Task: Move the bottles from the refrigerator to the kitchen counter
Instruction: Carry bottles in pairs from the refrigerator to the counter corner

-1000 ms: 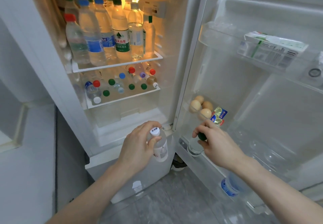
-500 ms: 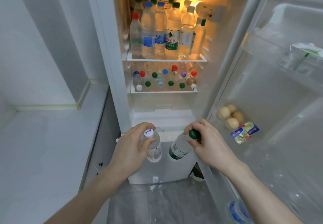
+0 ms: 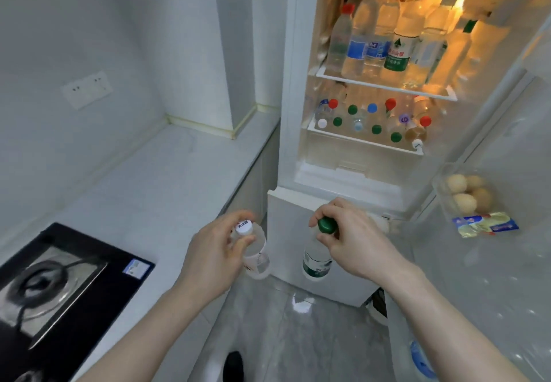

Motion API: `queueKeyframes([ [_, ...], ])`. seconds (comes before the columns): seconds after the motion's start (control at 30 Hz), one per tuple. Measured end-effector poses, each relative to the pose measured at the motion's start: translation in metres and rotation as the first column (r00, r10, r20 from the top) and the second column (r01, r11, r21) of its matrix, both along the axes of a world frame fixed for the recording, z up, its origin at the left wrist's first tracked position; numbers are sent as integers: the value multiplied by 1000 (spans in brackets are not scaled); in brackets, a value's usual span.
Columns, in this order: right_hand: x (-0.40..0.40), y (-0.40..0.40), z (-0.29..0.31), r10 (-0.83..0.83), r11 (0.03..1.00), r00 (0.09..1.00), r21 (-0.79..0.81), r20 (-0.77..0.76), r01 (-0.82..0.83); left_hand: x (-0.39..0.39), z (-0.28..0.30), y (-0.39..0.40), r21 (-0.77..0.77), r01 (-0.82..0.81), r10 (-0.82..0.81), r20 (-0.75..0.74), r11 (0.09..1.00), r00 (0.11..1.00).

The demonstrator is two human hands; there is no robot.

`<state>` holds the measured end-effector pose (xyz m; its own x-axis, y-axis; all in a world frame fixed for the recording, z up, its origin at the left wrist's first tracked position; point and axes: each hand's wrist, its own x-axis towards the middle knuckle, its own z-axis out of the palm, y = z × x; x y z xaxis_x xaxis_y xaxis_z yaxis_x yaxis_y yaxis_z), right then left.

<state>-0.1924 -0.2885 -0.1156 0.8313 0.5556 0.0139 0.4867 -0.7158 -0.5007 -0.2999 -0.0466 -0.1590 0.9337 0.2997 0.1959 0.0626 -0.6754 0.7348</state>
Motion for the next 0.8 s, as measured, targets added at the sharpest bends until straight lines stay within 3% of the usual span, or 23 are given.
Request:
queueKeyframes([
  [0.2, -37, 68, -14, 288, 955, 956, -63, -51, -290, -96, -1, 28, -19, -203, 203, -35, 979, 979],
  [0.4, -98, 152, -13, 549, 834, 831, -14, -84, -552, -202, 1, 61, 7, -448, 448, -28, 894, 894],
  [0.63, -215, 257, 0, 769, 638, 635, 13, -76, -770, -355, 14, 90, -29, -722, 721, -35, 691, 692],
  [0.8, -306, 307, -4, 852, 522, 520, 25, -58, -852, -462, 14, 100, -24, -827, 824, -84, 561, 561],
])
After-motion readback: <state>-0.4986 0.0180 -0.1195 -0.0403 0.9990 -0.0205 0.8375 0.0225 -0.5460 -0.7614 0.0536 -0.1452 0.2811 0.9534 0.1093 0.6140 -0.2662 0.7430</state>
